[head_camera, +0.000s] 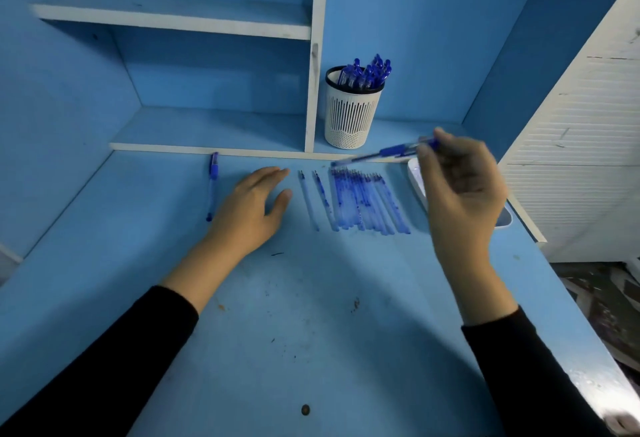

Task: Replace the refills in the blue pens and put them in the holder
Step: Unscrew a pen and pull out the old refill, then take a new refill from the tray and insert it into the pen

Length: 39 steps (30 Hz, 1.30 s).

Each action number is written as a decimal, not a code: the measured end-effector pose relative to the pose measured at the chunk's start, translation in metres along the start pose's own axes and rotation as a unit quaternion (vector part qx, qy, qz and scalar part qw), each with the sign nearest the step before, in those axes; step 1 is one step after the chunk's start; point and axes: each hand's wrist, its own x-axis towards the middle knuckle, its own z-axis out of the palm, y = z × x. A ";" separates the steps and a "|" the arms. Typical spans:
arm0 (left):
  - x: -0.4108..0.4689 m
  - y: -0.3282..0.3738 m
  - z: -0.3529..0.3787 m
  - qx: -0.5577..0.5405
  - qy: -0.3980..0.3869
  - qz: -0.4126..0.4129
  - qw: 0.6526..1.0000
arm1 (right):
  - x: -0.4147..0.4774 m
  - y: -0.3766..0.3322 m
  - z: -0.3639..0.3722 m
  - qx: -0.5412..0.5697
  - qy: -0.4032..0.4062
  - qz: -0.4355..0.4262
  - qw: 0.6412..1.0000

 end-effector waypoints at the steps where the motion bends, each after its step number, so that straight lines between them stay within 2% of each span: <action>1: 0.006 -0.002 0.001 0.014 -0.013 -0.013 1.000 | 0.010 -0.003 0.000 -0.013 0.016 -0.025 0.999; 7: 0.035 -0.007 0.002 0.067 -0.053 -0.038 0.996 | 0.079 -0.023 0.015 -0.054 0.079 -0.151 0.984; 12: 0.035 -0.013 0.006 0.069 -0.063 -0.064 0.994 | 0.125 -0.016 0.044 -0.116 0.063 -0.191 0.973; 17: 0.036 -0.017 0.008 0.056 -0.054 -0.069 0.995 | 0.153 0.008 0.070 -0.215 -0.024 -0.201 0.955; 21: 0.035 -0.016 0.008 0.042 -0.046 -0.077 0.995 | 0.164 0.029 0.084 -0.297 -0.119 -0.140 0.937; 24: 0.034 -0.017 0.008 0.035 -0.036 -0.071 0.996 | 0.161 0.043 0.089 -0.355 -0.206 -0.092 0.907; 27: 0.034 -0.018 0.010 0.033 -0.024 -0.062 0.997 | 0.155 0.052 0.088 -0.377 -0.247 -0.116 0.885; 30: 0.034 -0.018 0.010 0.037 -0.015 -0.052 0.998 | 0.151 0.058 0.083 -0.367 -0.230 -0.151 0.888; 35: 0.031 -0.016 0.007 0.040 -0.013 -0.038 0.998 | 0.118 0.055 0.075 -0.313 -0.154 -0.184 0.919; 39: 0.022 -0.010 -0.007 0.032 0.024 -0.021 0.999 | 0.070 0.052 0.079 -0.290 -0.157 -0.169 0.929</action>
